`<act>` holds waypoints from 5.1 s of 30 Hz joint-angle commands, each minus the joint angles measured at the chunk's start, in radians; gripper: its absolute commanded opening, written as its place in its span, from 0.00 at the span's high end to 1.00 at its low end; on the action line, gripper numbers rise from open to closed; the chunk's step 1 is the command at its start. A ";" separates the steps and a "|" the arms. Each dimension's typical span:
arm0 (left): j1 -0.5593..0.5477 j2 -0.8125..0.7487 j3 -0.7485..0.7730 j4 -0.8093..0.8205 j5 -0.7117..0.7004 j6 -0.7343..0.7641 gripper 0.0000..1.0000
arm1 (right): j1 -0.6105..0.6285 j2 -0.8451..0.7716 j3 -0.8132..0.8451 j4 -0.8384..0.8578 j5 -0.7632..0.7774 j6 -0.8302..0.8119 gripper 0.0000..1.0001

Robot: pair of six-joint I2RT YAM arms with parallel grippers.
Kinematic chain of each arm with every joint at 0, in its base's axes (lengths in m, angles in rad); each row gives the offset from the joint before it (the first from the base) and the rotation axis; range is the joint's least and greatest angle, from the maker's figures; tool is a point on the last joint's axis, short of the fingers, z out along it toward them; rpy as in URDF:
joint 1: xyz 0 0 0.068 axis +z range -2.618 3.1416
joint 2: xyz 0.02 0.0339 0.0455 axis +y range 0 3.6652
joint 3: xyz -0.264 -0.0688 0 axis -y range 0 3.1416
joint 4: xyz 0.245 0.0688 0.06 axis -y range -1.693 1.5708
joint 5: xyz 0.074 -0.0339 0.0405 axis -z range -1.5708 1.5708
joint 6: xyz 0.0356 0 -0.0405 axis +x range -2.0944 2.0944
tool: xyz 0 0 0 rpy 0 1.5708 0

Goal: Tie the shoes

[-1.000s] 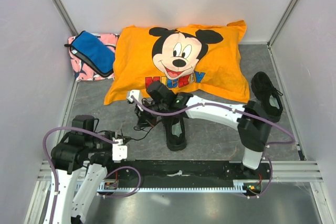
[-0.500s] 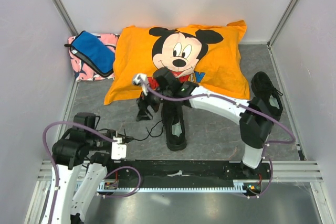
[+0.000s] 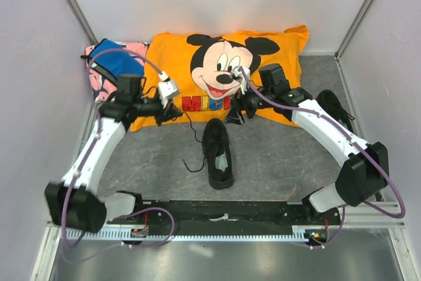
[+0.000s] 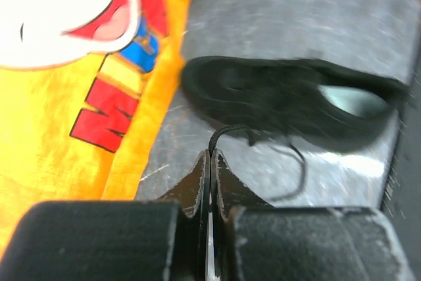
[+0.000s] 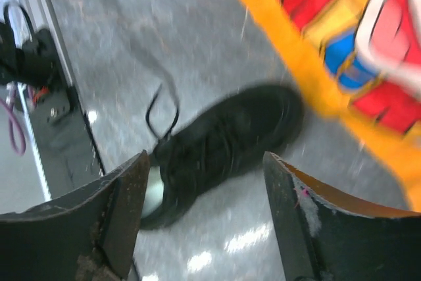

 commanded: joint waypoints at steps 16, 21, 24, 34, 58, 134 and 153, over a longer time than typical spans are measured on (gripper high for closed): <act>-0.081 0.458 -0.010 0.314 -0.440 -0.293 0.91 | -0.057 -0.137 -0.211 -0.155 -0.032 -0.097 0.38; -0.072 0.371 -0.056 0.257 -0.376 -0.222 0.53 | -0.056 -0.125 -0.191 -0.154 -0.043 -0.097 0.43; -0.068 0.234 -0.132 0.230 -0.318 -0.132 0.44 | -0.056 -0.126 -0.183 -0.141 -0.046 -0.094 0.44; -0.087 -0.125 -0.357 -0.034 -0.095 0.334 0.41 | -0.056 -0.134 -0.197 -0.144 -0.066 -0.083 0.45; -0.322 0.218 -0.362 0.019 -0.310 0.867 0.46 | -0.056 -0.183 -0.202 -0.244 -0.093 -0.230 0.39; -0.466 -0.007 -0.341 0.498 -0.278 -0.385 0.98 | -0.077 0.098 -0.235 0.201 -0.225 0.050 0.71; -0.482 0.102 -0.322 0.512 -0.269 -0.388 0.98 | -0.016 0.155 -0.229 0.205 -0.316 0.067 0.67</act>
